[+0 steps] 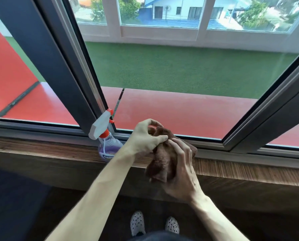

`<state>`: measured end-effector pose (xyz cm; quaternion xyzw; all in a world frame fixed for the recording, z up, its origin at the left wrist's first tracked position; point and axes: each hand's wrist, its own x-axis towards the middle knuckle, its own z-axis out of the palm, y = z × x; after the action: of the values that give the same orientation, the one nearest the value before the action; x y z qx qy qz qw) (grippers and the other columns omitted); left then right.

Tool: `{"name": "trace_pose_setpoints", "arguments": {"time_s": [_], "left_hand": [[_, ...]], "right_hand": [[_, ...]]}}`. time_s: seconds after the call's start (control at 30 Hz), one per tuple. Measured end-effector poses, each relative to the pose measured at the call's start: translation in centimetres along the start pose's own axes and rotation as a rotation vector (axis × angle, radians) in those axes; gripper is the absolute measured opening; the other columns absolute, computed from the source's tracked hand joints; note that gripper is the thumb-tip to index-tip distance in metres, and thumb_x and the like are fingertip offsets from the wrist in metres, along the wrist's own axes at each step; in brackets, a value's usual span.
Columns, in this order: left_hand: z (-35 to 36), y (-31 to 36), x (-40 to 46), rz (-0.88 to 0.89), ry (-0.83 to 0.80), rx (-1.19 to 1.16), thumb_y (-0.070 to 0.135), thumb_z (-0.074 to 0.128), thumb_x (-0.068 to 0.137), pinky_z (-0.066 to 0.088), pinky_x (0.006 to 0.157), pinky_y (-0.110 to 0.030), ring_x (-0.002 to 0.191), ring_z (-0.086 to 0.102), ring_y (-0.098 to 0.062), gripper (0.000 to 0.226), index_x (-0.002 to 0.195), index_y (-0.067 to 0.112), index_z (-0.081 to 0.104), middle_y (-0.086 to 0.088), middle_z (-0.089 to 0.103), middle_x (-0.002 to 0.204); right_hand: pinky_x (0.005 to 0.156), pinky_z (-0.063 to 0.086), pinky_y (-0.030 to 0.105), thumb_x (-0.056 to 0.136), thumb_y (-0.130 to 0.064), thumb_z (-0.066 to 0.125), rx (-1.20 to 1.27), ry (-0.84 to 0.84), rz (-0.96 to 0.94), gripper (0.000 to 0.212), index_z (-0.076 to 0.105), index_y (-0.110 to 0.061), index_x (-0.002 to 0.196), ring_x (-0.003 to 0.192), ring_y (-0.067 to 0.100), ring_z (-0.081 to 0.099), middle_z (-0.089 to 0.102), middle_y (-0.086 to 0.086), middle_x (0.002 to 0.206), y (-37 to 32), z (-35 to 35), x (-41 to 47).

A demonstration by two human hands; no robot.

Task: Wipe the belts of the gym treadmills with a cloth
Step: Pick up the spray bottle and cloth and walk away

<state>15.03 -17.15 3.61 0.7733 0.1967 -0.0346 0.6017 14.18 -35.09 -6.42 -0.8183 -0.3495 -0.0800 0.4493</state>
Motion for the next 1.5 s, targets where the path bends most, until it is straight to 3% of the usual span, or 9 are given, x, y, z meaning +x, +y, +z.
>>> {"name": "trace_pose_setpoints", "arguments": {"time_s": [0.17,0.33,0.53,0.6,0.67,0.83,1.13,1.33,1.5], "left_hand": [[0.2,-0.9,0.4,0.072,-0.028,0.143,0.004,0.072,0.091,0.062,0.083,-0.044,0.092,0.072,-0.029,0.022,0.101,0.019,0.059,-0.011,0.071,0.098],[-1.0,-1.6,0.5,0.113,-0.058,0.125,-0.004,0.063,0.094,0.058,0.073,-0.041,0.079,0.063,-0.022,0.026,0.098,0.019,0.052,-0.010,0.064,0.089],[-2.2,-1.3,-0.3,0.133,-0.228,0.126,-0.003,0.060,0.098,0.053,0.066,-0.025,0.075,0.061,-0.006,0.025,0.100,0.018,0.048,0.003,0.061,0.082],[-2.5,-1.4,-0.3,0.102,-0.179,0.102,-0.003,0.060,0.098,0.054,0.067,-0.025,0.077,0.061,-0.010,0.022,0.101,0.016,0.048,-0.002,0.061,0.085],[-2.5,-2.0,0.3,0.064,-0.045,0.134,-0.001,0.061,0.098,0.052,0.068,-0.021,0.078,0.060,-0.013,0.022,0.099,0.017,0.050,-0.004,0.061,0.087],[-0.5,-5.2,2.6,0.146,0.335,0.492,-0.001,0.069,0.090,0.041,0.066,-0.018,0.080,0.062,-0.017,0.024,0.098,0.015,0.053,0.001,0.061,0.086],[1.2,-9.4,2.4,0.141,0.441,0.617,0.014,0.069,0.095,0.054,0.093,-0.037,0.116,0.062,-0.031,0.056,0.142,0.006,0.039,-0.016,0.055,0.130],[1.4,-9.8,2.2,-0.040,0.334,0.697,0.014,0.054,0.102,0.051,0.090,-0.038,0.113,0.065,-0.036,0.044,0.139,0.001,0.035,-0.022,0.060,0.126],[1.2,-9.2,2.3,-0.045,0.293,0.849,0.015,0.047,0.105,0.051,0.077,-0.038,0.098,0.069,-0.037,0.029,0.131,0.004,0.039,-0.021,0.066,0.109]], "right_hand": [[0.121,0.029,0.040,0.074,-0.081,0.069,0.040,0.036,0.221,0.123,0.011,-0.014,0.160,0.152,0.023,0.023,0.021,0.007,0.158,2.6,-0.2,-2.3],[0.120,0.024,0.041,0.067,-0.097,0.057,0.199,0.017,0.432,0.129,0.010,-0.026,0.163,0.149,0.018,0.028,0.027,0.002,0.153,4.5,-1.0,-2.1],[0.107,0.046,0.029,0.079,-0.056,0.079,0.448,-0.116,0.671,0.068,0.053,-0.045,0.140,0.125,-0.004,0.057,0.063,-0.014,0.132,5.0,-1.3,0.6],[0.092,0.048,0.027,0.089,-0.031,0.082,0.473,-0.227,0.677,0.022,0.072,-0.036,0.108,0.097,-0.001,0.067,0.075,-0.011,0.103,4.9,-2.2,1.6],[0.078,0.047,0.025,0.093,-0.021,0.078,0.461,-0.258,0.678,0.005,0.075,-0.022,0.089,0.075,0.002,0.062,0.071,-0.011,0.078,4.9,-2.9,2.6],[0.075,0.055,0.031,0.084,-0.035,0.086,-0.032,0.002,0.644,0.024,0.070,-0.027,0.099,0.081,0.011,0.069,0.073,-0.010,0.083,5.1,-1.4,5.4],[0.062,0.050,0.030,0.080,-0.046,0.088,-0.268,0.331,0.516,0.059,0.048,-0.016,0.112,0.084,0.015,0.059,0.055,-0.003,0.101,5.2,0.0,3.4],[0.073,0.050,0.032,0.079,-0.070,0.075,-0.230,-0.075,0.970,0.054,0.065,-0.023,0.103,0.091,0.025,0.071,0.062,-0.010,0.080,4.4,-0.1,0.1],[0.075,0.053,0.033,0.083,-0.057,0.079,-0.136,-0.082,1.039,0.033,0.072,-0.025,0.083,0.090,0.022,0.071,0.070,-0.009,0.079,4.7,-0.3,1.0]]}}
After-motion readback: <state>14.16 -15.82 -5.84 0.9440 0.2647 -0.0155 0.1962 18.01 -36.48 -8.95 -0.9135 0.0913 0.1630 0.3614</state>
